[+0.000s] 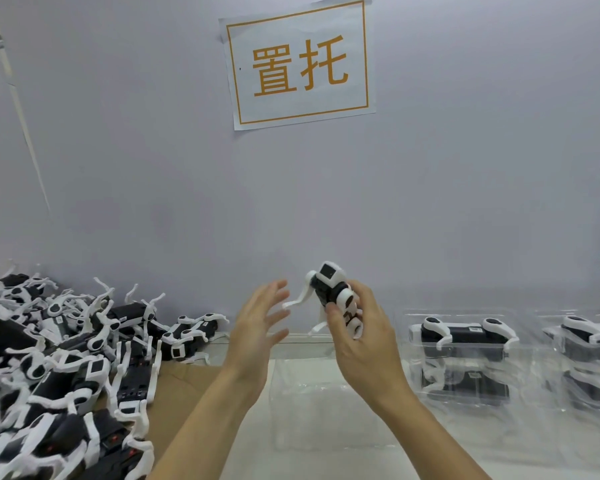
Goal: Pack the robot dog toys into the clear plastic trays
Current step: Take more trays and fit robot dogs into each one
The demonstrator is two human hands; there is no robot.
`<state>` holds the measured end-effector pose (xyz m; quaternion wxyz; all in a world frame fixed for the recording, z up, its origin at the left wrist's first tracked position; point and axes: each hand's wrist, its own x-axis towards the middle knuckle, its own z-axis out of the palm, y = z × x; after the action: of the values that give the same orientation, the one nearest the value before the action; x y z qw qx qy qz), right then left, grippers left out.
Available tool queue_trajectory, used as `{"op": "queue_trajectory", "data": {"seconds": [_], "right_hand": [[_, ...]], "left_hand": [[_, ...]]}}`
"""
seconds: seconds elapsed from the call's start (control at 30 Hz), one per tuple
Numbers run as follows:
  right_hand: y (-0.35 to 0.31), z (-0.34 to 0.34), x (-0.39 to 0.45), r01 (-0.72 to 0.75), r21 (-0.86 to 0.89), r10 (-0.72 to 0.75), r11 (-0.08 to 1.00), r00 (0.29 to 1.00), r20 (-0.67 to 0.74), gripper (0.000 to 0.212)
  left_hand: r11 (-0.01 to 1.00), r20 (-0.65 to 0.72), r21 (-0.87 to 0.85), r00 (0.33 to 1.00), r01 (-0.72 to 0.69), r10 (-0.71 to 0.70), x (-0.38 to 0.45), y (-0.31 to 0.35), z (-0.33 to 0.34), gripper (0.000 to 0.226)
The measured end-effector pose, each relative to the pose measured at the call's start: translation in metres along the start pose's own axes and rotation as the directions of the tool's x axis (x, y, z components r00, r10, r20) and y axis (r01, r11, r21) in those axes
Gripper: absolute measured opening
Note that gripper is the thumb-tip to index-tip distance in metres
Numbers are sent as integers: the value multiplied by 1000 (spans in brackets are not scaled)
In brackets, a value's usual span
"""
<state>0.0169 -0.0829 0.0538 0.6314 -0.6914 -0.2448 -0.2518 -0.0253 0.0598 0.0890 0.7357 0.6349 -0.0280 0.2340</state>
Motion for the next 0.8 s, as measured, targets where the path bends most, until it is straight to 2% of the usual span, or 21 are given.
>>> {"op": "queue_trajectory", "data": {"seconds": [0.1, 0.23, 0.33, 0.43, 0.53, 0.7, 0.8], "right_hand": [[2, 2, -4, 63, -278, -59, 959, 998, 22, 33], [-2, 6, -7, 155, -475, -126, 866, 988, 92, 47], [-5, 1, -4, 186, -469, -134, 863, 981, 143, 59], [-7, -6, -1, 218, -398, -159, 891, 971, 176, 42], [-9, -10, 1, 275, -484, -206, 831, 960, 192, 46], [-10, -16, 6, 252, -608, -190, 752, 968, 167, 37], [-4, -21, 6, 181, -621, -100, 763, 981, 164, 34]], "left_hand": [[980, 118, 139, 985, -144, 128, -2, 1, 8, 39], [914, 64, 303, 963, -270, 263, -3, -3, 11, 15], [955, 0, 200, 975, -219, 224, -1, -4, 6, 18], [992, -74, 96, 993, -79, 86, 2, -1, 2, 23], [999, -57, 33, 998, 7, -5, 1, 2, 2, 27], [991, 47, 131, 998, 30, -37, -1, -3, 4, 27], [972, -3, 234, 1000, -26, 27, 5, -15, -5, 28]]}}
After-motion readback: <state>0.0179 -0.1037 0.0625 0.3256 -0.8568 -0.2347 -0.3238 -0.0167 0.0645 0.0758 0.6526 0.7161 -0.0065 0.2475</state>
